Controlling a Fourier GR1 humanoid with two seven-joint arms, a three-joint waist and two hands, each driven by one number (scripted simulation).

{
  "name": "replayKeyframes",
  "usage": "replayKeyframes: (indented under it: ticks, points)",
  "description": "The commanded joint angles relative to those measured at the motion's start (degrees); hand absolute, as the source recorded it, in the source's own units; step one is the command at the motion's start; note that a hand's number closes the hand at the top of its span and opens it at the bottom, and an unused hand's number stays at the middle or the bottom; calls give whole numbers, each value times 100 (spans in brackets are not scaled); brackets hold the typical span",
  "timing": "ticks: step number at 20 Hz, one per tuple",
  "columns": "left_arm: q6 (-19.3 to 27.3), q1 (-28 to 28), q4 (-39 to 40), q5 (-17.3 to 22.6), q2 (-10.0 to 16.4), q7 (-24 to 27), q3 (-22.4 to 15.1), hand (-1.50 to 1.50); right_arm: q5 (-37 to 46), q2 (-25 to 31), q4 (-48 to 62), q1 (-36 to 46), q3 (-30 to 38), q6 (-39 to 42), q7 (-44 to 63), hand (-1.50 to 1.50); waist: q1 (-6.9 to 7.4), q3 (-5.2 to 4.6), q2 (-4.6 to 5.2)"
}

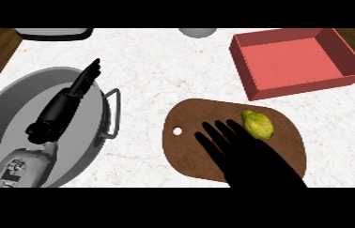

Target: Pick the tomato from the cutting board and place it in the cardboard box

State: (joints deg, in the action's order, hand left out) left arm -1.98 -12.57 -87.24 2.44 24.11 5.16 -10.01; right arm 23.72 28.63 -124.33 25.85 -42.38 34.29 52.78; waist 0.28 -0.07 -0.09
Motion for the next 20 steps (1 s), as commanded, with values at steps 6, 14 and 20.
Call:
replayKeyframes:
  ticks: [6, 14, 20]
  points:
    - [-421, -17, 151, -82, -28, 97, 345, 0, 1141, -445, 561, -257, -36, 214, -172, -150, -34, 6, 8]
    - [-412, 197, -173, -322, -327, -50, 417, 0, 1735, -706, 1022, -419, 247, 528, -585, -150, -17, 7, 4]
    - [-864, 24, -194, -167, -218, -253, 782, 0, 2168, -987, 1215, -609, 309, 634, -930, -150, -15, 7, 2]
